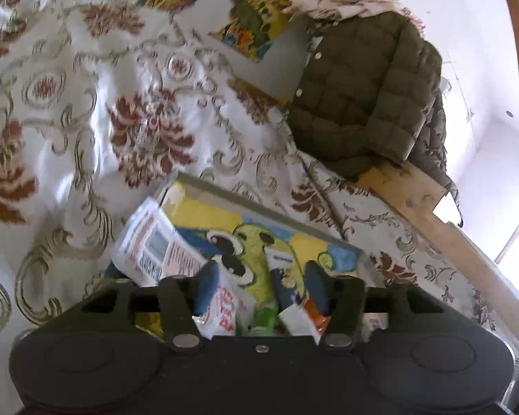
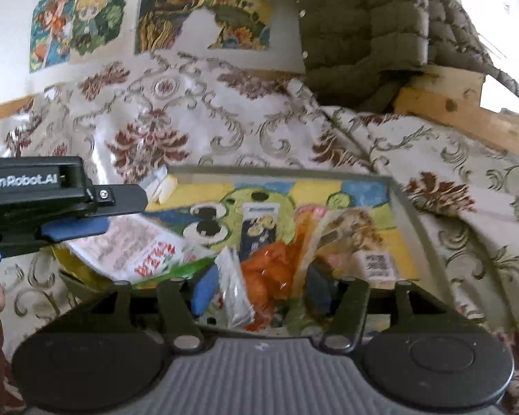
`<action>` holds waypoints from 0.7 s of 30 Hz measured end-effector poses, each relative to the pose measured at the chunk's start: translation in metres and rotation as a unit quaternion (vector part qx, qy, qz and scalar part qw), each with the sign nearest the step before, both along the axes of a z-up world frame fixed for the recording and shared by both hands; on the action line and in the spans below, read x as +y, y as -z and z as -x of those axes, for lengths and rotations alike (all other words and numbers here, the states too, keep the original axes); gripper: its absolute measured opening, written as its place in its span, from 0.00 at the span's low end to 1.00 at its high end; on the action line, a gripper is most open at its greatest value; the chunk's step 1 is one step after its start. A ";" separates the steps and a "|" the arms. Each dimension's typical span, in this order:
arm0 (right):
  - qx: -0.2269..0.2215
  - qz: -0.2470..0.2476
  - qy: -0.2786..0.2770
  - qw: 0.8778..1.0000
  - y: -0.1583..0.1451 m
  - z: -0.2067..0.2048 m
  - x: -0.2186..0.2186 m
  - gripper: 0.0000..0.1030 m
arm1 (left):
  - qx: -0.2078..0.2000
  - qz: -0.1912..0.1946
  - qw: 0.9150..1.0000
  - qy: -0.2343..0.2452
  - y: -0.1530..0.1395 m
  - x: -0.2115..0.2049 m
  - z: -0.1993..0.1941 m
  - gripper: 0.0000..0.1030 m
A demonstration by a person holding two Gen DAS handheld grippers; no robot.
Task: Organize snacks
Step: 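Open the left tool to drop the green stick while the right tool releases the white packet, then withdraw both open tools up and away from the tray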
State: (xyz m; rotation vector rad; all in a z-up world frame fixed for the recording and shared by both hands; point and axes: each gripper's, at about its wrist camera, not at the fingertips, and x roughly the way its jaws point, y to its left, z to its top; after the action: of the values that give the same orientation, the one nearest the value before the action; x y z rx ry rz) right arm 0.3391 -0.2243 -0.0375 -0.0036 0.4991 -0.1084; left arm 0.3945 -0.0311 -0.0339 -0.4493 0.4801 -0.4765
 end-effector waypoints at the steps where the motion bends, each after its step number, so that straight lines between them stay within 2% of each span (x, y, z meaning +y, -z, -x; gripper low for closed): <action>1: -0.006 -0.004 0.003 1.000 -0.005 0.004 -0.002 0.67 | -0.004 -0.002 1.000 -0.002 -0.005 0.000 0.003 0.65; 4: -0.023 -0.015 0.012 1.000 -0.020 0.018 -0.010 0.75 | -0.024 -0.020 0.999 -0.011 -0.020 0.000 0.016 0.77; 8: -0.052 -0.020 0.018 0.998 -0.043 0.036 -0.017 0.86 | -0.067 -0.068 0.995 -0.024 -0.043 -0.004 0.039 0.93; 10: -0.070 -0.025 0.021 0.997 -0.056 0.047 -0.020 0.91 | -0.088 -0.084 0.992 -0.029 -0.054 -0.004 0.054 0.96; 13: -0.092 -0.032 0.029 0.995 -0.070 0.064 -0.025 0.95 | -0.108 -0.092 0.989 -0.043 -0.069 -0.001 0.074 0.99; 17: -0.114 -0.043 0.037 0.992 -0.084 0.089 -0.031 0.98 | -0.118 -0.081 0.988 -0.065 -0.086 0.006 0.099 0.99; 21: -0.132 -0.054 0.043 0.989 -0.094 0.116 -0.039 1.00 | -0.129 -0.099 0.984 -0.079 -0.095 0.010 0.129 0.99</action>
State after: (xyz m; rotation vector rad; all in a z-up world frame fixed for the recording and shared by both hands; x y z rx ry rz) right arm 0.2232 -0.2629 0.0564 0.1361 0.2401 -0.1638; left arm 0.2659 -0.0214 0.0615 -0.2278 0.2359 -0.3233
